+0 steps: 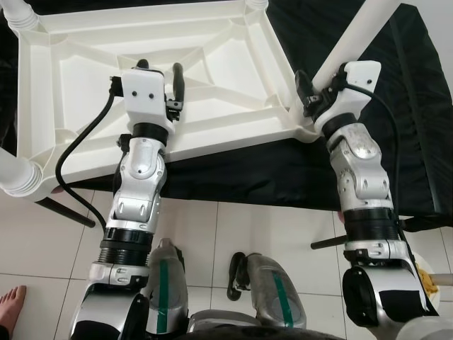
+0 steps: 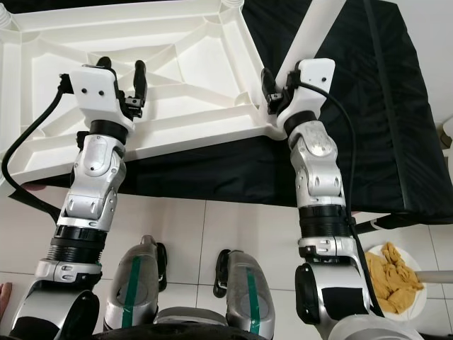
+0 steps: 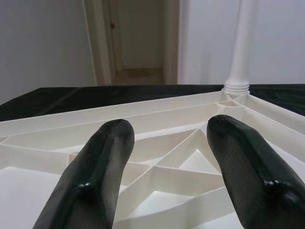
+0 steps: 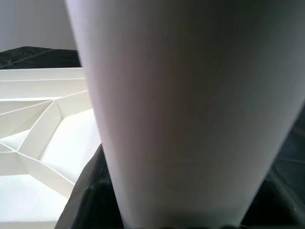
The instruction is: Building children table
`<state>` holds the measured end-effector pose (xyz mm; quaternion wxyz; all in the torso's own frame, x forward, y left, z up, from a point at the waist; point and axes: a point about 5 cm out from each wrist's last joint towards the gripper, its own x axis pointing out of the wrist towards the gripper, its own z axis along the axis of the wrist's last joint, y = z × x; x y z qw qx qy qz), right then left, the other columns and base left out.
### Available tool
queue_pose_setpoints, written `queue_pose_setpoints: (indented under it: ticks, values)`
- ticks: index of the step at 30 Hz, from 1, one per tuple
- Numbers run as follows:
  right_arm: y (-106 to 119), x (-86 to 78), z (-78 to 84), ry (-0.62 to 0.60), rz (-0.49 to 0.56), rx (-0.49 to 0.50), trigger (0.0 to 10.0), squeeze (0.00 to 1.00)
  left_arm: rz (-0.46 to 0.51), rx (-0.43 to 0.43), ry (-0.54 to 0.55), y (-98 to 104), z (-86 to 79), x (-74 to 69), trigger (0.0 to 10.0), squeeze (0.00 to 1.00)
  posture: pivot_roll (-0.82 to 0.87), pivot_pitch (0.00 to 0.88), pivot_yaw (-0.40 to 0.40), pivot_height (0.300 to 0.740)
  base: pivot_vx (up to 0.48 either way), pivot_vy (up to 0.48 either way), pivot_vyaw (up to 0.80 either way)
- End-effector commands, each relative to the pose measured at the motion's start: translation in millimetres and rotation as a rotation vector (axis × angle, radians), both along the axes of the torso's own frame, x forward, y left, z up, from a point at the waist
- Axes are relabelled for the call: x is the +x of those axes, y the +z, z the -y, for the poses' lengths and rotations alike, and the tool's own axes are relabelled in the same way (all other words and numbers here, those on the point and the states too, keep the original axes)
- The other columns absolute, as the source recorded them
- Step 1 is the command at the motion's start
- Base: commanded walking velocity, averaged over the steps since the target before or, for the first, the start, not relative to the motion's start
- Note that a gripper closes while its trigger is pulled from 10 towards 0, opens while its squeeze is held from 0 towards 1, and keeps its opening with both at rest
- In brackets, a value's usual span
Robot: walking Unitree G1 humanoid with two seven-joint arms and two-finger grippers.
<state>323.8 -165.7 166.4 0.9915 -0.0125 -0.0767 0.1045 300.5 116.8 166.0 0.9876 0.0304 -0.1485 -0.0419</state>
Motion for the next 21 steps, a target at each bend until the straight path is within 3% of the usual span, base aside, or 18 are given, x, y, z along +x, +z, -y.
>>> queue_pose_setpoints:
  ticks: [1, 10, 21]
  values:
    - [0, -3.9, 2.3, 0.002, 0.005, 0.001, 10.0, 0.00, 0.011, 0.022, -0.061, 4, 5.4, -0.3, 10.0, 0.00, 0.12, 0.059, -0.071, 0.740, 0.000, 0.000, 0.00]
    - [-1, -6.6, 9.6, -0.055, 0.000, 0.020, 10.0, 0.00, 0.008, 0.032, -0.074, 4, 5.5, 0.6, 10.0, 0.00, 0.12, 0.062, -0.067, 0.740, 0.000, 0.000, 0.00]
    - [4, -4.0, 13.0, -0.074, 0.013, 0.001, 10.0, 0.00, -0.028, 0.098, -0.119, -9, 20.5, -4.0, 10.0, 0.00, 0.11, 0.064, -0.067, 0.740, 0.000, 0.000, 0.00]
